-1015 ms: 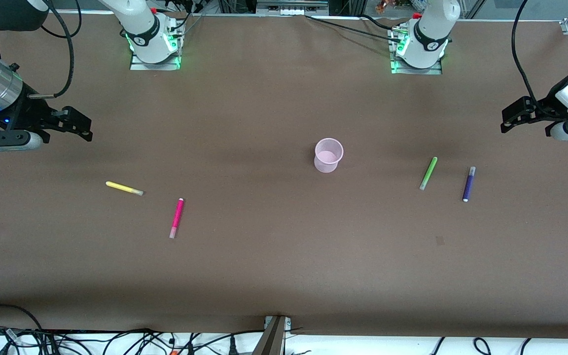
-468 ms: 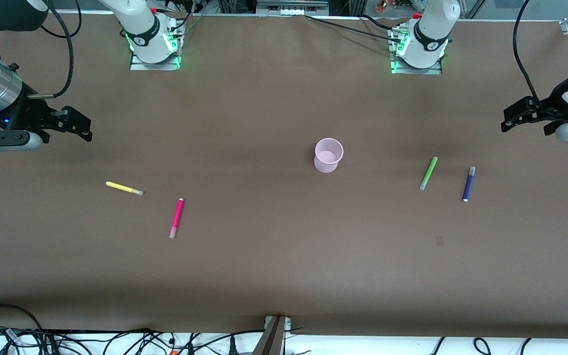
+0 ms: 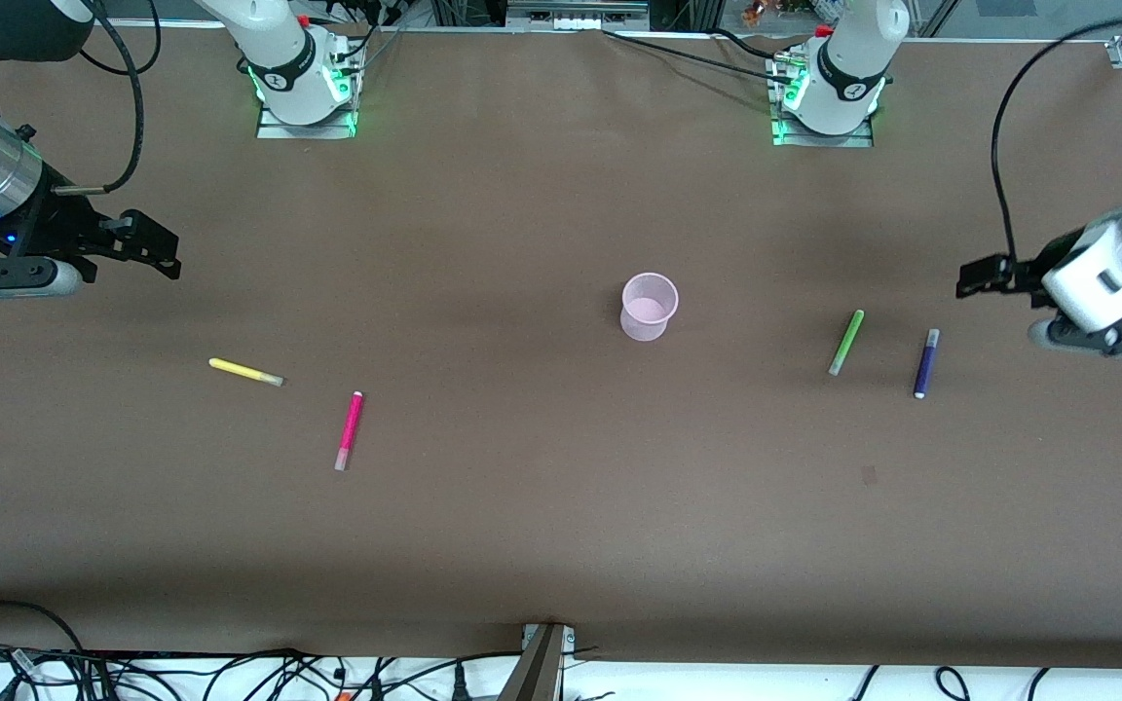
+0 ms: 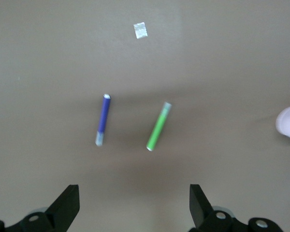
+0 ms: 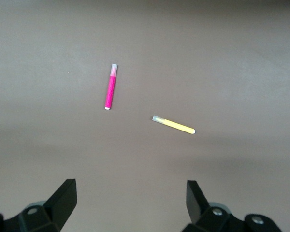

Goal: Organize pens into pink holder with both arms
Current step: 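Reach the left gripper down to the purple pen and grasp it, then lift the purple pen with the left gripper while the right gripper starts moving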

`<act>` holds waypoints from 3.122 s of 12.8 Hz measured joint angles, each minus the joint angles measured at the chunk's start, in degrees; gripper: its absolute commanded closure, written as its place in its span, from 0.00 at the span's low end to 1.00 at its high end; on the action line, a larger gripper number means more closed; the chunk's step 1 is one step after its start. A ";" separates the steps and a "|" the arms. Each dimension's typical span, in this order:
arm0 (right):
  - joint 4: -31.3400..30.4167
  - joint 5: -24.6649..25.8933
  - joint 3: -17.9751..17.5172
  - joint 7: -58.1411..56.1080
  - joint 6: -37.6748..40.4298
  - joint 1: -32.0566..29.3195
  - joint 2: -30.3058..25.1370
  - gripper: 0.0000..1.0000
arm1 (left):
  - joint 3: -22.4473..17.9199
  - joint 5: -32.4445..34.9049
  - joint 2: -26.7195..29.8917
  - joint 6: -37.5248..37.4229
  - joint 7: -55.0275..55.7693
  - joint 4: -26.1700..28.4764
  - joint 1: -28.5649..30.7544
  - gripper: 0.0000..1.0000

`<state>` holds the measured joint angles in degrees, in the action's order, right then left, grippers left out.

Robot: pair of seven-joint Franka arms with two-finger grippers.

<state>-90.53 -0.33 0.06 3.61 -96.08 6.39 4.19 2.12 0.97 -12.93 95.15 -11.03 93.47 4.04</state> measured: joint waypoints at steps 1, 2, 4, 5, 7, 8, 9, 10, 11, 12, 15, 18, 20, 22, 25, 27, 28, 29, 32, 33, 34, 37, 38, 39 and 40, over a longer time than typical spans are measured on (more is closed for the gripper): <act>0.01 0.00 0.00 0.00 0.00 0.00 0.00 0.00 | -0.03 0.61 -2.26 2.72 -2.71 0.34 0.51 0.00; 0.01 0.00 0.01 0.00 0.01 -0.01 0.00 0.00 | -0.14 0.93 -4.11 5.93 -5.31 1.16 1.38 0.00; 0.01 0.00 0.04 -0.01 0.02 -0.06 0.00 0.00 | -0.26 1.06 -6.18 14.45 -11.23 5.04 4.13 0.00; 0.01 0.00 0.04 -0.01 0.02 -0.07 0.00 0.00 | -0.33 1.07 -6.60 19.64 -13.81 8.28 5.51 0.00; 0.01 0.00 0.05 -0.01 0.03 -0.09 0.00 0.00 | -0.41 1.07 -7.26 30.89 -17.12 15.66 7.17 0.00; 0.01 0.00 0.05 -0.01 0.03 -0.11 0.00 0.00 | -0.40 1.07 -8.05 35.23 -18.17 18.39 7.31 0.00; 0.01 0.00 0.06 -0.01 0.04 -0.13 0.00 0.00 | -0.32 1.07 -9.34 38.51 -19.04 20.03 7.29 0.00; 0.01 0.00 0.07 -0.01 0.04 -0.14 0.00 0.00 | -0.27 1.07 -10.96 41.12 -19.64 20.82 7.29 0.00; 0.01 0.00 0.08 -0.01 0.05 -0.14 0.00 0.00 | -0.27 1.07 -12.69 42.90 -19.97 21.06 7.32 0.00; 0.01 0.00 0.08 -0.01 0.05 -0.15 0.00 0.00 | -0.27 1.07 -14.13 43.68 -20.35 21.12 7.35 0.00; 0.01 0.00 0.08 -0.01 0.05 -0.15 0.00 0.00 | -0.27 1.08 -16.25 45.54 -22.29 21.63 7.37 0.00; 0.01 0.00 0.09 -0.01 0.05 -0.15 0.00 0.00 | -0.29 1.08 -18.38 49.82 -26.76 22.03 7.74 0.35; 0.01 0.00 0.09 -0.01 0.05 -0.15 0.00 0.00 | -0.31 1.08 -19.22 50.47 -27.81 22.04 8.13 0.66; 0.01 0.00 0.09 -0.01 0.05 -0.15 0.00 0.00 | -0.39 1.09 -19.15 50.82 -28.11 21.95 8.20 0.94; 0.01 0.00 0.09 -0.01 0.05 -0.15 0.00 0.00 | -0.37 1.09 -18.85 50.84 -28.38 21.84 8.21 1.00; 0.01 0.00 0.09 -0.01 0.05 -0.16 0.00 0.00 | -0.39 1.10 -18.86 50.84 -28.56 21.81 8.22 1.00; 0.01 0.00 0.09 -0.01 0.05 -0.15 0.00 0.00 | -0.36 1.10 -18.86 50.81 -28.65 21.77 8.22 1.00; 0.01 0.00 0.09 -0.01 0.05 -0.16 0.00 0.00 | -0.11 1.10 -18.85 50.61 -28.79 21.68 8.19 1.00; 0.01 0.00 0.10 -0.01 0.05 -0.16 0.00 0.00 | 0.92 1.10 -18.25 41.25 -28.85 16.70 7.80 1.00; 0.01 0.00 0.10 -0.01 0.05 -0.15 0.00 0.00 | 1.44 1.10 -17.86 35.10 -28.86 12.88 7.70 1.00; 0.01 0.00 0.10 -0.01 0.05 -0.15 0.00 0.00 | 2.00 1.10 -17.44 28.80 -28.85 8.65 7.50 1.00; 0.01 -0.01 0.09 -0.01 0.05 -0.15 0.00 0.00 | 3.11 1.03 -16.36 13.84 -28.81 -0.99 5.74 1.00; 0.01 -0.03 0.04 -0.01 0.03 -0.13 0.01 0.00 | 4.45 0.98 -16.30 9.25 -28.68 -3.35 5.06 1.00; 0.01 -0.04 -0.10 -0.01 0.01 -0.07 0.05 0.00 | 6.23 0.96 -16.29 5.29 -28.36 -5.38 4.23 1.00; 0.01 -0.05 -0.38 -0.01 0.00 0.07 0.14 0.00 | 8.56 0.93 -16.28 2.86 -28.12 -6.81 3.46 1.00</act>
<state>-90.52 -0.38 -0.32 3.60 -96.08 6.45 4.33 10.69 1.90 -29.20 98.01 -39.16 86.67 7.50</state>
